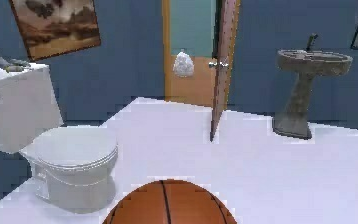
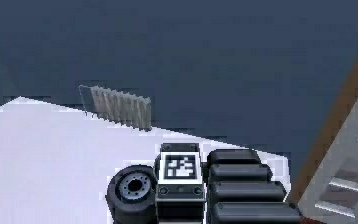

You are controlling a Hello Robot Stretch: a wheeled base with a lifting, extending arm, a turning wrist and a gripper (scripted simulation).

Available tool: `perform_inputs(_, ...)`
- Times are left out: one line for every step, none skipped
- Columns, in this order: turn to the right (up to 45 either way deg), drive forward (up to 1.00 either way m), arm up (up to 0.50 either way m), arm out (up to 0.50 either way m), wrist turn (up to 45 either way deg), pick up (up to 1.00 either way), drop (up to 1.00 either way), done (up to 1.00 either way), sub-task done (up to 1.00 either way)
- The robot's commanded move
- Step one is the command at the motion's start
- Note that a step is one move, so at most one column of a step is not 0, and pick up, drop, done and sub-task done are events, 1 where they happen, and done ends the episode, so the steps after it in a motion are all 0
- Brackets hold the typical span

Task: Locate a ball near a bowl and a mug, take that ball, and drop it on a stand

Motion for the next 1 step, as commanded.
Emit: perform_inputs(0.0,1.00,0.00,0.00,0.0,0.00,0.00,0.00,0.00)
